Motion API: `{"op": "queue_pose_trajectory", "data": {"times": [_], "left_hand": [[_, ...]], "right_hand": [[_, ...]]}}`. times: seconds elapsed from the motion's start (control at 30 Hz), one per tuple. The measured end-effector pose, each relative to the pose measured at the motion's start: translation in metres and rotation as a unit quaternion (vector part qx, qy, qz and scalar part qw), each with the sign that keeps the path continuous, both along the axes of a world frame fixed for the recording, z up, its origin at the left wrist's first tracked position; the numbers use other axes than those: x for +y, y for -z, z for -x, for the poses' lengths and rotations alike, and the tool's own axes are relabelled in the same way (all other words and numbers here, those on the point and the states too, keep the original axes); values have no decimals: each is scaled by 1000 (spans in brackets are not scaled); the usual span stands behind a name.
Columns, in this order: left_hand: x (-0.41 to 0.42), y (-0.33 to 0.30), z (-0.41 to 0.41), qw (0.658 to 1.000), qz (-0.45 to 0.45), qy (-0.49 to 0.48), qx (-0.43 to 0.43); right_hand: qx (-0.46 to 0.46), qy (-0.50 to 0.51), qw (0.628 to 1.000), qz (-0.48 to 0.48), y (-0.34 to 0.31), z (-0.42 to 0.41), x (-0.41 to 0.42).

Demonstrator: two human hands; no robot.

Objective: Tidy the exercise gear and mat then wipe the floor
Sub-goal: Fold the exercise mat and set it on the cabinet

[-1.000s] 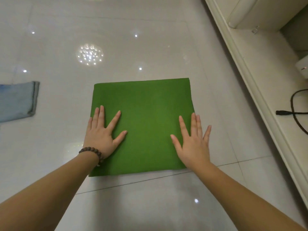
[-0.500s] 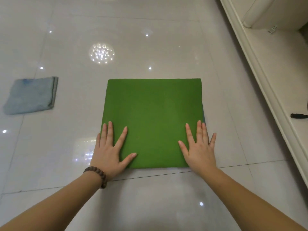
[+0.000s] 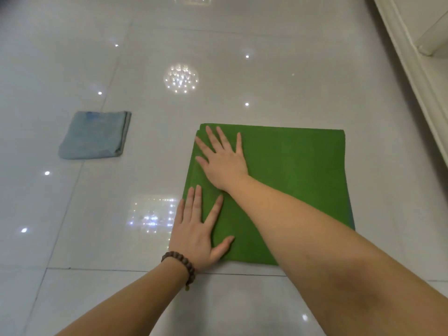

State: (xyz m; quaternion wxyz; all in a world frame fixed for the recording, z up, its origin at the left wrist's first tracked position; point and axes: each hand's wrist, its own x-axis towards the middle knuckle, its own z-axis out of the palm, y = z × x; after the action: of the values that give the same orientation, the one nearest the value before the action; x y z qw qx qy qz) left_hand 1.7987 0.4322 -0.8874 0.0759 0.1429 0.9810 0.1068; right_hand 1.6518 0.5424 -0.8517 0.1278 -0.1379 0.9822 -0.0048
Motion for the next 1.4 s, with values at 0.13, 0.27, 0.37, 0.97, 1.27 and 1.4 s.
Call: {"op": "queue_pose_trajectory", "data": {"times": [0.13,0.27,0.37,0.97,1.27,1.4], "left_hand": [[-1,1,-1,1000,-14,1,15],[-1,5,-1,1000,-18,-1,20],[-2,5,0,1000,-22,2,12],[11,-23,78,952,-175,-215,-129],[-9,-34,86,944,-184,-193,-193],[-11,-71,47,945,-164,-218,-179]], "right_hand": [[30,104,993,-50,0,2,70],[32,268,959,-84,7,-20,155],[-17,261,963,-61,12,-18,168],[-49,394,880,261,-2,-118,222],[-86,363,865,336,-16,-132,225],[-76,382,865,317,-33,-169,216]]}}
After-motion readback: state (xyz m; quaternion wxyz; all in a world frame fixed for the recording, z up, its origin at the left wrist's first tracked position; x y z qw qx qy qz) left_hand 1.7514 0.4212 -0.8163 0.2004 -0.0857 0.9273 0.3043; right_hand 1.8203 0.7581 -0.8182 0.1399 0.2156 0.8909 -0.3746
